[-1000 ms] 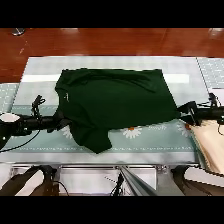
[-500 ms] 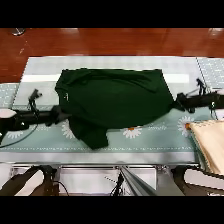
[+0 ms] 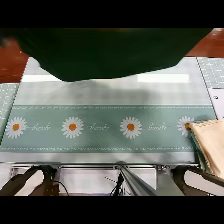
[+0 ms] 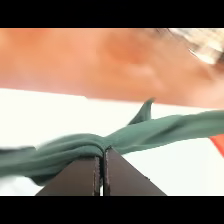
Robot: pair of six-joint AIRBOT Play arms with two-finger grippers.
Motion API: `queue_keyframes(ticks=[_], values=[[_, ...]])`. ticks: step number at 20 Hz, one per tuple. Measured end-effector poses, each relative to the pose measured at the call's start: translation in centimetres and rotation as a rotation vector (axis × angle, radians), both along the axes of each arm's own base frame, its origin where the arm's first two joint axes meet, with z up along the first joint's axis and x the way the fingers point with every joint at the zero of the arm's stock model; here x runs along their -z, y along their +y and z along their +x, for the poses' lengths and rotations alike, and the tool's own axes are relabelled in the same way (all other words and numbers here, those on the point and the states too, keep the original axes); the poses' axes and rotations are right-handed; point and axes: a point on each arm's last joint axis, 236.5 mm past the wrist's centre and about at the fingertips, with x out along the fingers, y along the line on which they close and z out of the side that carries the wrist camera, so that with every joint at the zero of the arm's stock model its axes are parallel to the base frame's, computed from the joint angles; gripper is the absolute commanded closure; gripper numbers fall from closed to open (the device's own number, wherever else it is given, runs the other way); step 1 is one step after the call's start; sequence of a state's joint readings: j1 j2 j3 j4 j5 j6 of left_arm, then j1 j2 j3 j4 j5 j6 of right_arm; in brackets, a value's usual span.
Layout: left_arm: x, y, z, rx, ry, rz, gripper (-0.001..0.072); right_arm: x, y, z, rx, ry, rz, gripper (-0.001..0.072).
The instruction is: Fold the shirts.
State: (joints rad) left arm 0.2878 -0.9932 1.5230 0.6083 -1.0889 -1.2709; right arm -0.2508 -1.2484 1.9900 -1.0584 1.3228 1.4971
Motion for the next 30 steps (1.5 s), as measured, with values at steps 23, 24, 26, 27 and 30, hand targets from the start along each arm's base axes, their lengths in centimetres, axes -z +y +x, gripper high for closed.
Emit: queue_keyframes(ticks=[23, 24, 26, 27, 30], values=[[5.5, 3.5, -10.4, -0.227, 0.159, 0.414, 0.0685, 6.6, 0.0, -15.2, 0.115, 0.162, -0.107, 0.0689], [8.3, 3.4, -8.3, -0.214, 0.208, 0.386, 0.0684, 9.0, 0.2, -13.4, 0.093, 0.202, -0.079, 0.0689], [13.0, 2.8, -4.6, -0.184, 0.298, 0.309, 0.0684, 13.8, 0.4, -9.4, 0.058, 0.268, -0.022, 0.0689], [15.0, 2.3, -2.7, -0.168, 0.33, 0.259, 0.0684, 15.9, 0.4, -7.5, 0.045, 0.29, -0.003, 0.069], [20.0, 1.5, 2.7, -0.149, 0.416, 0.139, 0.0684, 21.4, 0.4, -0.9, 0.022, 0.314, 0.037, 0.0689]])
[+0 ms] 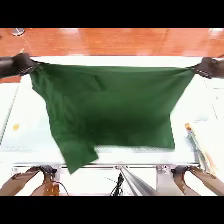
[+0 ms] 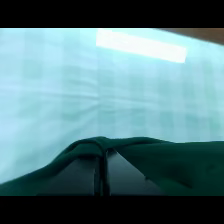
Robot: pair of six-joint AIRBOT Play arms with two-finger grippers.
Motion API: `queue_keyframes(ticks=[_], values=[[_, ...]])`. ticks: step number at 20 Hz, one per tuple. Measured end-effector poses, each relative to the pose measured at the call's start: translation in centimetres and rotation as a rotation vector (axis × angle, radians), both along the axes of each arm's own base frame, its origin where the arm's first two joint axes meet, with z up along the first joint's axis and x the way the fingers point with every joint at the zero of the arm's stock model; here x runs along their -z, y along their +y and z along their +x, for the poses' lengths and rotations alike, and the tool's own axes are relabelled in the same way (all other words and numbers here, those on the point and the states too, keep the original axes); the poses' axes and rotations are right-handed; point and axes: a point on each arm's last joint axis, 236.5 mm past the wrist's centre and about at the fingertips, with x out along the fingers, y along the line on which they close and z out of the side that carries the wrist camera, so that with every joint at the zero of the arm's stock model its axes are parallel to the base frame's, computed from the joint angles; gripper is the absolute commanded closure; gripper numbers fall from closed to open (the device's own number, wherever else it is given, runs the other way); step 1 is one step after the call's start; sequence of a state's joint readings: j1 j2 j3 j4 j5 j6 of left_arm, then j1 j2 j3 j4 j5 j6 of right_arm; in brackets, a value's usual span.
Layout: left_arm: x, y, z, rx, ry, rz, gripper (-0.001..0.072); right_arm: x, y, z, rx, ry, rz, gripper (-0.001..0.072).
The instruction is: Fold the shirts.
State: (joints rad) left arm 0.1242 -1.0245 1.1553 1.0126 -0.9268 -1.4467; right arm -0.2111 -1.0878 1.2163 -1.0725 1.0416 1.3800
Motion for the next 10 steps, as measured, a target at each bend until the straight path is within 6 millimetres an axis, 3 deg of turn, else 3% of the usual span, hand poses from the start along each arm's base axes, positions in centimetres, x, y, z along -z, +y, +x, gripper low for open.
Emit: queue_keyframes(ticks=[3, 6, 10], values=[[4.6, -0.3, 4.9, -0.033, 0.075, -0.111, 0.0684, 4.5, 0.0, 5.8, 0.004, 0.036, 0.026, 0.0689], [8.5, -0.9, 8.2, -0.059, 0.143, -0.211, 0.0684, 8.2, 0.0, 10.6, 0.03, 0.086, 0.071, 0.0689], [12.7, -1.5, 10.1, -0.077, 0.224, -0.282, 0.0684, 11.8, 0.3, 13.6, 0.04, 0.163, 0.117, 0.0688]])
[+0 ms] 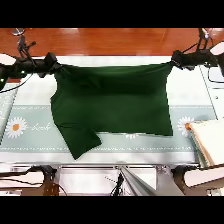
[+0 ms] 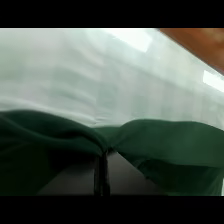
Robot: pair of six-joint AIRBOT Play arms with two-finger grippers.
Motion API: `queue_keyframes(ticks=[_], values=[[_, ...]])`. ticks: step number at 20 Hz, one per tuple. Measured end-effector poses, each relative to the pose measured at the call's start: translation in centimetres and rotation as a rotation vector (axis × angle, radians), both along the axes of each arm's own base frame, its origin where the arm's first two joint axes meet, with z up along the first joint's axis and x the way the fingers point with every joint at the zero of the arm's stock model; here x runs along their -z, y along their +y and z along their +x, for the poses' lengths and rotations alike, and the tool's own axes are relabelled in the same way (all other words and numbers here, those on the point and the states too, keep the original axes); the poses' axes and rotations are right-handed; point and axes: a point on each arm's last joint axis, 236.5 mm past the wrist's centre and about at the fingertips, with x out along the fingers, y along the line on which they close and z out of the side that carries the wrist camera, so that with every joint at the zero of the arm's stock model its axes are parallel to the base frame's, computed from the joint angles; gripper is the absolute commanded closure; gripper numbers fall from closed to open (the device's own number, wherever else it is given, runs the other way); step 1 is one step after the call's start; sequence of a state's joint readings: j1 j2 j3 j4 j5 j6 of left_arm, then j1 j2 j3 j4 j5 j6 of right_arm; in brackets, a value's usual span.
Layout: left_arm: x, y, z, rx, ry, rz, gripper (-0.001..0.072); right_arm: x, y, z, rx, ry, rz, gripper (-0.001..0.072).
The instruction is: Fold the shirts.
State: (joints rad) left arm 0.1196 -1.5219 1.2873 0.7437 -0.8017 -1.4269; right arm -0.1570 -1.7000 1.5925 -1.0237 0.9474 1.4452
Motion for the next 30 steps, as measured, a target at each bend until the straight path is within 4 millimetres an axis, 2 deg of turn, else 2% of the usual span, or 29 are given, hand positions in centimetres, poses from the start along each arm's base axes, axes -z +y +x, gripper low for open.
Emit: queue_keyframes(ticks=[2, 6, 8, 10, 15, 16, 17, 18, 19, 22, 25, 28, 30], values=[[1.3, -0.4, -0.1, 0.013, 0.036, -0.015, 0.0684, 0.9, 0.0, 0.4, -0.005, 0.022, 0.005, 0.0688], [0.8, -0.2, -0.8, 0.067, 0.062, -0.04, 0.0684, 1.0, -1.1, -0.1, -0.018, 0.053, -0.003, 0.0688], [1.0, 0.1, -2.2, 0.127, 0.104, -0.043, 0.0684, 0.9, -1.8, -1.3, -0.038, 0.094, 0.0, 0.0688], [2.0, 0.6, -4.0, 0.185, 0.164, -0.014, 0.0684, 1.7, -2.2, -3.4, -0.075, 0.172, 0.0, 0.0688], [7.2, 1.3, -9.3, 0.283, 0.356, 0.058, 0.068, 6.5, -2.1, -8.8, -0.138, 0.378, -0.001, 0.0688], [8.0, 1.2, -10.0, 0.287, 0.378, 0.062, 0.0575, 7.5, -1.8, -9.5, -0.141, 0.404, 0.005, 0.0673], [8.6, 1.2, -10.6, 0.293, 0.398, 0.067, 0.0224, 8.1, -1.4, -9.9, -0.143, 0.416, 0.015, 0.0419], [9.0, 1.3, -10.9, 0.296, 0.41, 0.073, 0.0008, 8.6, -1.2, -10.3, -0.141, 0.427, 0.024, 0.0067], [9.1, 1.4, -11.1, 0.297, 0.415, 0.073, 0.0002, 8.7, -0.9, -10.4, -0.137, 0.43, 0.034, 0.0095], [8.2, 2.0, -11.9, 0.323, 0.441, 0.063, 0.0004, 7.5, -0.9, -10.9, -0.137, 0.43, 0.061, 0.0096], [6.8, 3.8, -13.9, 0.311, 0.49, 0.039, 0.0004, 5.0, -3.6, -12.4, -0.101, 0.429, 0.027, 0.0097], [7.2, 5.3, -18.5, 0.275, 0.58, 0.028, 0.0003, 3.9, -7.1, -15.9, 0.011, 0.441, -0.01, 0.0097], [8.3, 6.0, -22.1, 0.236, 0.637, 0.022, 0.0004, 4.2, -7.1, -18.4, 0.075, 0.423, 0.012, 0.0097]])
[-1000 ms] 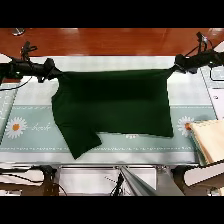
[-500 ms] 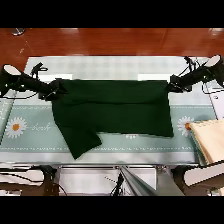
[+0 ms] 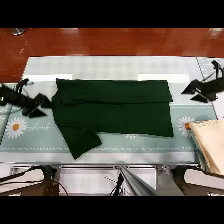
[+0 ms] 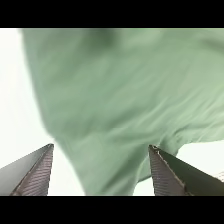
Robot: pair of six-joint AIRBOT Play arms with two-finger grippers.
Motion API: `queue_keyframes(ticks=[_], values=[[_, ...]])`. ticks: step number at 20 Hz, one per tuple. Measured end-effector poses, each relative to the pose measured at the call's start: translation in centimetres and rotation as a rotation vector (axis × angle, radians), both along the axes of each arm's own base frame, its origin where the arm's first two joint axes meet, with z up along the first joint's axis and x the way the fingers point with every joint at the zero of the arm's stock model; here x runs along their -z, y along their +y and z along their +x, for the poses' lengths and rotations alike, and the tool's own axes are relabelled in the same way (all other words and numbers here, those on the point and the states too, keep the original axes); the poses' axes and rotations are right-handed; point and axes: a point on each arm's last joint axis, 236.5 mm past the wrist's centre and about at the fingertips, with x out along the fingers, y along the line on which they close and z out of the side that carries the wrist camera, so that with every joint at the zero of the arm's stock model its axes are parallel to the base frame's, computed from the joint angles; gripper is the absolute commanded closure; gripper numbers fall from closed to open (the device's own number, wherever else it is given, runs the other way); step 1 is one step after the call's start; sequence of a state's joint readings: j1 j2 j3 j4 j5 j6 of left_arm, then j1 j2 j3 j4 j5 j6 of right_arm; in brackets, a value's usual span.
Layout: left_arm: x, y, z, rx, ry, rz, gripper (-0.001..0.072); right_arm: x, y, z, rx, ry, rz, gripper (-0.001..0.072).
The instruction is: Fold the shirts.
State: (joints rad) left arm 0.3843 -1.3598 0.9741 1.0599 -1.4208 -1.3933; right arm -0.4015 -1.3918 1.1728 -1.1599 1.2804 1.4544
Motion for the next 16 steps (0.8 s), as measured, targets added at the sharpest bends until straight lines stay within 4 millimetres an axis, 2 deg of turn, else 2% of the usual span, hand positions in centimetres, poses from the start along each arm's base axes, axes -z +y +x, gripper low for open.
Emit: queue_keyframes(ticks=[2, 4, 7, 12, 14, 16], values=[[1.2, 0.3, -3.2, -0.054, 0.033, 0.01, 0.0003, 0.9, 1.6, -2.5, 0.032, -0.027, 0.036, 0.0097], [2.1, 0.1, -5.5, -0.123, 0.033, 0.004, 0.0004, 1.7, 4.2, -4.8, 0.053, -0.065, 0.093, 0.0097], [3.1, -1.4, -7.2, -0.188, -0.02, -0.03, 0.0003, 2.5, 7.6, -7.2, 0.061, -0.109, 0.16, 0.0097], [4.4, -5.0, -7.9, -0.23, -0.097, -0.126, 0.0005, 2.4, 10.8, -8.1, 0.054, -0.16, 0.22, 0.0097], [4.6, -6.5, -7.8, -0.229, -0.122, -0.163, 0.0005, 2.0, 11.4, -7.8, 0.069, -0.18, 0.245, 0.0097], [4.9, -7.6, -7.4, -0.228, -0.153, -0.176, 0.0006, 1.4, 11.0, -7.2, 0.095, -0.207, 0.254, 0.0097]])
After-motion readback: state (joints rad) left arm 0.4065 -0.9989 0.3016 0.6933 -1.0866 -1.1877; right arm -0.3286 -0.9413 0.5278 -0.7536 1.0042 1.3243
